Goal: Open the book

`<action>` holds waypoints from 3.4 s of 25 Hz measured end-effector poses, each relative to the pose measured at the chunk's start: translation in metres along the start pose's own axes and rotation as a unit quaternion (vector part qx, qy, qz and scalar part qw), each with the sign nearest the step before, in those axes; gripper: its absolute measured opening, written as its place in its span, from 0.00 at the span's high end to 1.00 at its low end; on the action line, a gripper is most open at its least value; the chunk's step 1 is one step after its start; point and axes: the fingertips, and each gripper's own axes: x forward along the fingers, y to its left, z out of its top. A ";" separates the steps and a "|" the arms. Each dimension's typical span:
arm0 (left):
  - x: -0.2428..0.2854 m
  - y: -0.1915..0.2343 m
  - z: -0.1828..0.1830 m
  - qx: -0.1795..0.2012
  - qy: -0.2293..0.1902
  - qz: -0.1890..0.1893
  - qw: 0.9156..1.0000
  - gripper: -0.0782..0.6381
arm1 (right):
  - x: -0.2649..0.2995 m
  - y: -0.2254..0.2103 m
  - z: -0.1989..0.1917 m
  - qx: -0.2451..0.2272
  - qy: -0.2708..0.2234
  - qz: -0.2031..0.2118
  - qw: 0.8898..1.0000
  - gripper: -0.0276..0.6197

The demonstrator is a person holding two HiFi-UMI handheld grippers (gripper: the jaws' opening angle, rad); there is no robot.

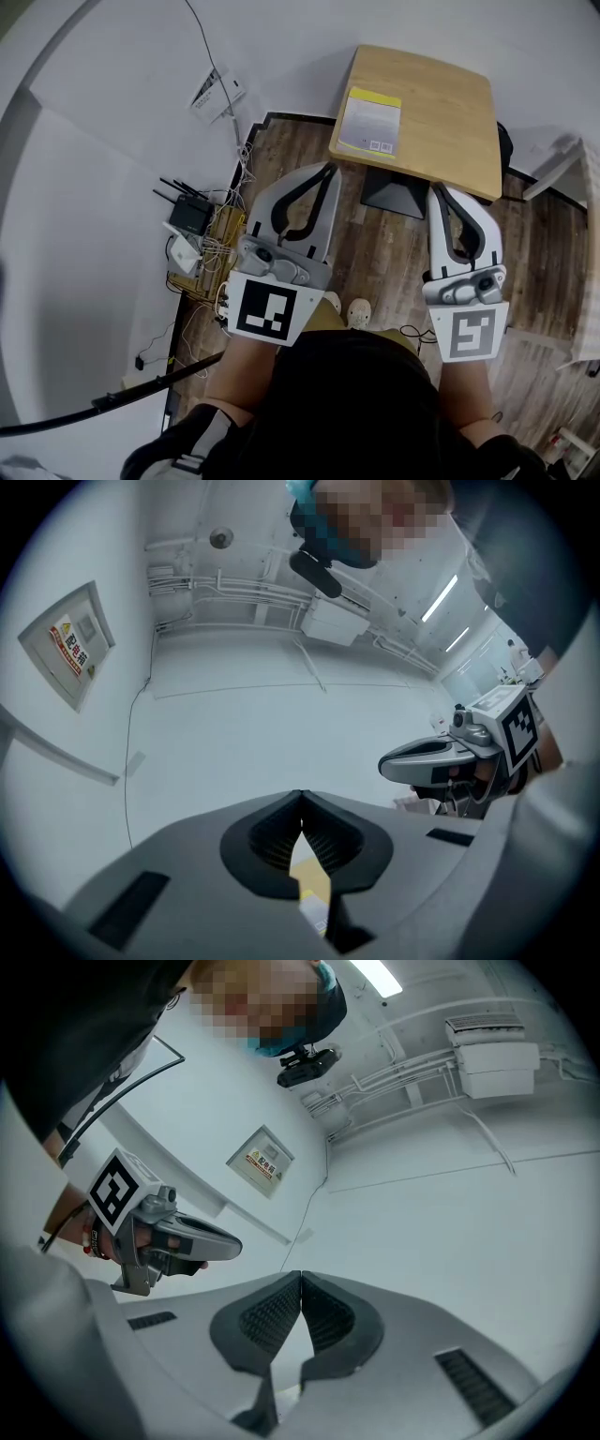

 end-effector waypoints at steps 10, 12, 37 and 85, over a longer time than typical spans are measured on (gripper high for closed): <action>0.005 0.001 0.000 -0.009 0.004 0.001 1.000 0.88 | 0.001 -0.007 -0.007 0.004 0.008 -0.004 1.000 0.91; 0.003 0.000 0.001 -0.012 0.005 0.003 1.000 0.88 | 0.000 -0.007 -0.006 0.006 0.005 -0.002 1.000 0.91; 0.069 0.070 -0.041 0.002 -0.001 -0.026 1.000 0.88 | 0.092 -0.016 -0.054 0.003 0.035 0.002 0.999 0.91; 0.288 0.225 -0.172 -0.053 -0.040 -0.170 0.983 0.88 | 0.326 -0.067 -0.168 -0.018 0.104 -0.105 0.989 0.91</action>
